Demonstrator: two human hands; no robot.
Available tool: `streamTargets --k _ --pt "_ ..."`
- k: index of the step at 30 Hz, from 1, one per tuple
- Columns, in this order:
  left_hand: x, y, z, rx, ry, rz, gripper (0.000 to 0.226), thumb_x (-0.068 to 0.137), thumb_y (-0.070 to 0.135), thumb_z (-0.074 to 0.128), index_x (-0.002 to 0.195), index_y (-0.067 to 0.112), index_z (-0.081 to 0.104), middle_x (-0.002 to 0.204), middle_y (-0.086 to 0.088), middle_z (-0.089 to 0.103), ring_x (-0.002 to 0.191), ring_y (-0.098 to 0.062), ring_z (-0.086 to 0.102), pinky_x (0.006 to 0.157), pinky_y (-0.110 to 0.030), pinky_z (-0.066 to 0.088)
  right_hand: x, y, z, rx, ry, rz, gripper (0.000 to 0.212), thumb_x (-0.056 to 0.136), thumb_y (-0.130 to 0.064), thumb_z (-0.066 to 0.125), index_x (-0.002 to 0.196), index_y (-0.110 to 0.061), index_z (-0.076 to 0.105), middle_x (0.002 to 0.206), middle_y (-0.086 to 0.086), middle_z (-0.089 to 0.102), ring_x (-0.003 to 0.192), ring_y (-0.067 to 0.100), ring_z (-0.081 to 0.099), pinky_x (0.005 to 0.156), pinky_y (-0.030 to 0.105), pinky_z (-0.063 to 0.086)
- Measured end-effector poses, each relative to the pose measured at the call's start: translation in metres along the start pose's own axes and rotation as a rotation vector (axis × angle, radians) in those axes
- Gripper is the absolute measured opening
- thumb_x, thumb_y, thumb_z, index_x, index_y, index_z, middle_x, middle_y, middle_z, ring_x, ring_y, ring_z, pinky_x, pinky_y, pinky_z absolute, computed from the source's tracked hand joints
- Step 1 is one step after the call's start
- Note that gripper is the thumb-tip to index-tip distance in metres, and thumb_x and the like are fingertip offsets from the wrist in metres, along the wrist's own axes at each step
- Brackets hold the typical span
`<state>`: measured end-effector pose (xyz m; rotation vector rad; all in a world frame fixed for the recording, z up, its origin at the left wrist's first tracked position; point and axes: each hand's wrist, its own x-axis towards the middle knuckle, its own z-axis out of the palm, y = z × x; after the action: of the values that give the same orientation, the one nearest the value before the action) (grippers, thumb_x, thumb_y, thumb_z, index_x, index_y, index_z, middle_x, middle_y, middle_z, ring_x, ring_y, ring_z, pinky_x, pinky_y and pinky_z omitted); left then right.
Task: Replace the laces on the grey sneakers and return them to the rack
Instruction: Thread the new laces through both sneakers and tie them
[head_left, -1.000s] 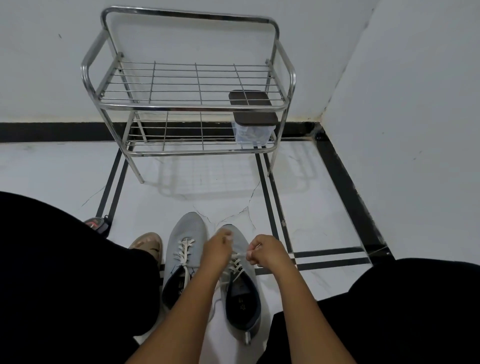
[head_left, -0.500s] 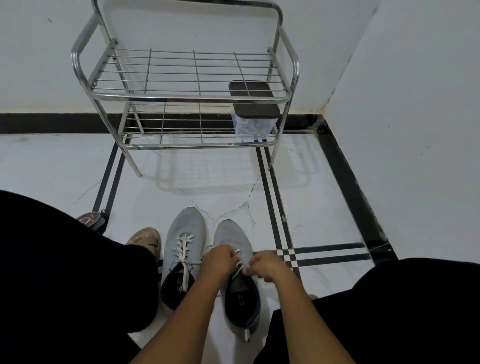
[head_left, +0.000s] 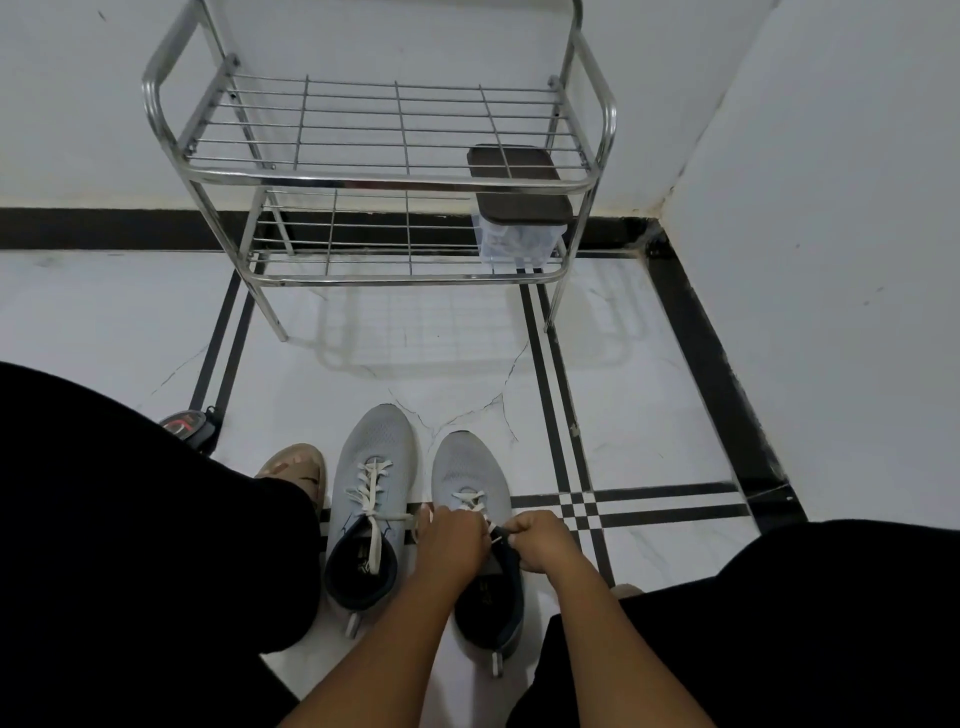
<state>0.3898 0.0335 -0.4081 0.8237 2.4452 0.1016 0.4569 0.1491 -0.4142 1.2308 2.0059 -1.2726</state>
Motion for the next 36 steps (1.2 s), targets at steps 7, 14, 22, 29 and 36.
streamTargets --k 7,14,22,29,36 --pt "0.001 0.003 -0.004 0.057 -0.021 0.026 0.026 0.089 0.022 0.046 0.090 0.015 0.071 0.096 -0.006 0.068 0.104 -0.027 0.054 0.113 -0.044 0.024 0.003 0.002 -0.001 0.012 -0.002 0.018 0.029 0.090 -0.003 0.053 0.110 -0.014 0.072 0.113 0.008 0.069 0.106 0.024 0.062 0.093 0.037 0.054" --pt "0.001 0.003 0.004 -0.039 0.011 -0.034 0.028 0.093 0.034 0.048 0.082 0.020 0.069 0.091 -0.004 0.068 0.099 -0.025 0.057 0.107 -0.042 0.031 0.003 0.001 -0.001 0.115 -0.017 0.065 0.026 0.090 -0.002 0.053 0.106 -0.010 0.071 0.098 0.008 0.066 0.095 0.021 0.063 0.082 0.032 0.056" --pt "0.004 0.005 0.005 0.032 0.044 -0.019 0.026 0.095 0.034 0.047 0.095 0.022 0.070 0.101 0.000 0.067 0.107 -0.022 0.054 0.110 -0.045 0.027 -0.003 0.001 -0.001 0.396 -0.016 0.166 0.020 0.092 -0.001 0.053 0.095 -0.009 0.070 0.096 0.011 0.065 0.089 0.020 0.061 0.072 0.027 0.056" --pt "-0.002 0.010 0.007 0.108 0.065 -0.019 0.022 0.097 0.028 0.046 0.101 0.022 0.067 0.106 0.001 0.066 0.113 -0.021 0.051 0.115 -0.050 0.018 -0.003 0.000 0.000 0.413 -0.011 0.179 0.020 0.093 -0.003 0.053 0.089 -0.013 0.070 0.105 0.013 0.066 0.104 0.026 0.063 0.086 0.034 0.057" --pt "0.002 0.008 0.009 -0.069 0.025 -0.062 0.025 0.094 0.038 0.049 0.092 0.026 0.071 0.102 0.002 0.067 0.111 -0.021 0.052 0.114 -0.047 0.022 -0.011 -0.002 -0.004 0.536 -0.070 0.214 0.019 0.092 0.000 0.053 0.082 -0.011 0.065 0.083 0.007 0.063 0.075 0.015 0.059 0.062 0.023 0.055"
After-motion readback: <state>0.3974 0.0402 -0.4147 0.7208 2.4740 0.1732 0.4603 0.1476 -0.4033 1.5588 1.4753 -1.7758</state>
